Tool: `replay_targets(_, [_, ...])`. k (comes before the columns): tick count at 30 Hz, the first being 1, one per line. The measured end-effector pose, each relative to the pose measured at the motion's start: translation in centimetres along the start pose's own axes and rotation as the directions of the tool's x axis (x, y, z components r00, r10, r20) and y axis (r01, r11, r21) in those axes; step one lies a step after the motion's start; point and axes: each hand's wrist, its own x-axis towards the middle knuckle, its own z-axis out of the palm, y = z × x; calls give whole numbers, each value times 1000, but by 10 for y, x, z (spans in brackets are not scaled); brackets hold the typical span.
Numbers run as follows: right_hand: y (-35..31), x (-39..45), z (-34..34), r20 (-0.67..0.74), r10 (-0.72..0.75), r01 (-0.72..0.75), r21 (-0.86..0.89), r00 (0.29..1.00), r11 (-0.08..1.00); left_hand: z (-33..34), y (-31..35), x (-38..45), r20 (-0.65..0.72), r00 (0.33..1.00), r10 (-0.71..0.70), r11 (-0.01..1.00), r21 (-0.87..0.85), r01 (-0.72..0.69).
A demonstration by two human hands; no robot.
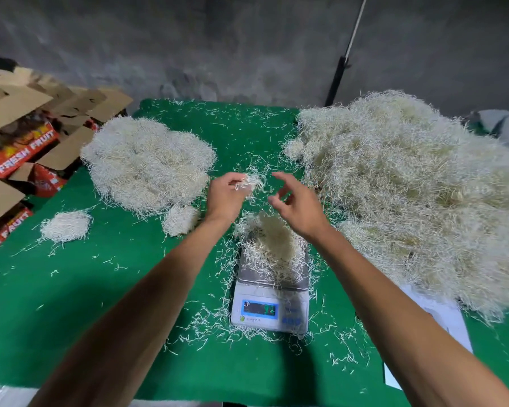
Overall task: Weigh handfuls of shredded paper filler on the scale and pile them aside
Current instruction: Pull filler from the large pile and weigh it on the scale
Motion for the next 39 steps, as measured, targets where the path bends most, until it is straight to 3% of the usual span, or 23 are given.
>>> replay_targets(4, [10, -8, -2, 67, 30, -20, -147, 997, 989, 23, 11, -11, 314, 949, -21, 996, -73, 47])
replay_targets(7, [33, -15, -16, 114, 205, -189, -131, 972, 973, 27, -8, -11, 357, 934, -26, 995, -78, 58])
replay_targets(10, [56, -21, -40, 78, 466, -464, 334, 881, 821, 22, -40, -9, 211, 965, -155, 970, -155, 189])
replay_targets(12, [72, -26, -49, -18, 542, -428, 592, 840, 683, 17, -67, -13, 96, 963, -252, 956, -129, 263])
replay_targets(13, [81, -31, -50, -71, 568, -420, 601, 820, 680, 12, -83, -18, 33, 966, -255, 966, -31, 256])
replay_targets(15, [102, -47, -40, -149, 586, -471, 455, 797, 756, -1, -126, -39, -17, 980, -198, 953, 230, 197])
replay_targets(17, [129, -75, -18, -130, 597, -553, 263, 791, 790, -12, -173, -72, 42, 984, -172, 882, 451, 135])
replay_targets(20, [166, -126, 22, 110, 628, -617, -119, 770, 778, -14, -235, -125, 152, 979, -132, 700, 714, -16])
replay_targets(22, [183, -164, 52, 179, 599, -488, -425, 780, 763, -12, -253, -146, 196, 967, -164, 593, 803, -62])
replay_targets(24, [193, -206, 82, 136, 512, -354, -572, 848, 740, -10, -262, -157, 218, 961, -171, 542, 835, -93])
replay_targets(29, [191, -256, 112, -52, 392, -352, -560, 918, 750, -12, -263, -161, 173, 974, -148, 553, 830, -63])
replay_targets(39, [189, -254, 112, -143, 349, -370, -525, 926, 767, -10, -258, -165, 122, 987, -103, 600, 799, -36])
